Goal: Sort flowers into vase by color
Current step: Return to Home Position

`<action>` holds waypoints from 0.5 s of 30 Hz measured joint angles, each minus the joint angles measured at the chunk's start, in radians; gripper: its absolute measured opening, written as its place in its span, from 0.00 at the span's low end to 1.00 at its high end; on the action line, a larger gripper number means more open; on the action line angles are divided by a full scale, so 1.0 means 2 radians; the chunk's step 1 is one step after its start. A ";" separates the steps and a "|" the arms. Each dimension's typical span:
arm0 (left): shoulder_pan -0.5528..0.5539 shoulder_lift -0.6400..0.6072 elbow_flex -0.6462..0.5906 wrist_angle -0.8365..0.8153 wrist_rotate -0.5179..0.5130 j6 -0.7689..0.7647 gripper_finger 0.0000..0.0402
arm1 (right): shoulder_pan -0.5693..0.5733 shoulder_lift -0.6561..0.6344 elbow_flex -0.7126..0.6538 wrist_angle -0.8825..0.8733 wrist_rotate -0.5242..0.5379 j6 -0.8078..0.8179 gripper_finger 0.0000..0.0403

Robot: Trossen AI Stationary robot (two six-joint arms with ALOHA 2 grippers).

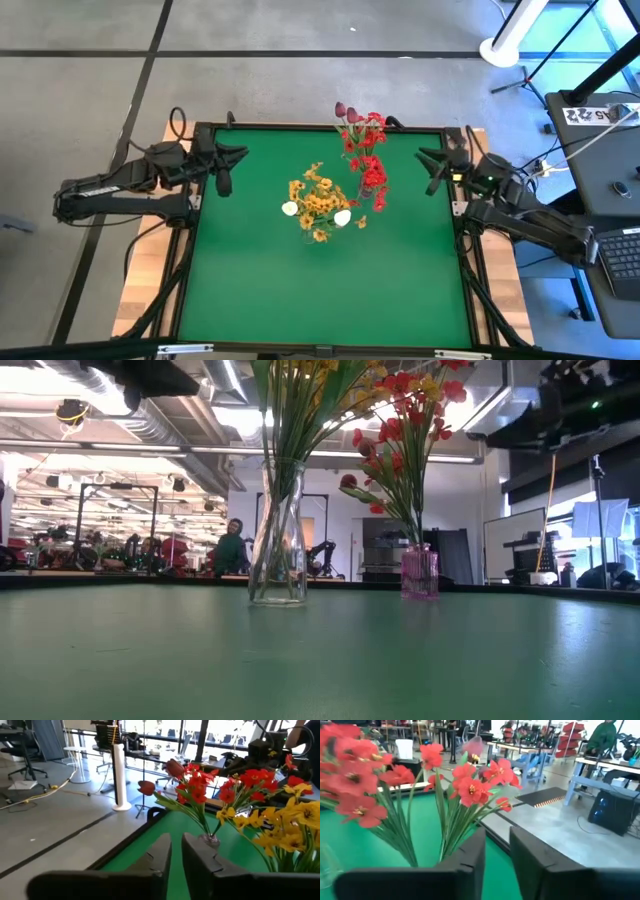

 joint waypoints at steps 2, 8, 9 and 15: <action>0.000 0.000 -0.001 0.001 0.004 0.000 0.07 | 0.000 -0.008 0.018 -0.033 -0.008 0.000 0.17; 0.000 -0.016 -0.035 -0.005 0.011 0.001 0.01 | 0.000 -0.064 0.025 -0.074 -0.042 0.004 0.01; 0.000 -0.027 -0.042 -0.005 0.008 -0.001 0.01 | 0.000 -0.078 0.022 -0.080 -0.043 0.010 0.02; 0.000 -0.111 -0.101 0.046 0.015 -0.003 0.00 | 0.000 -0.142 0.024 -0.085 -0.076 0.033 0.02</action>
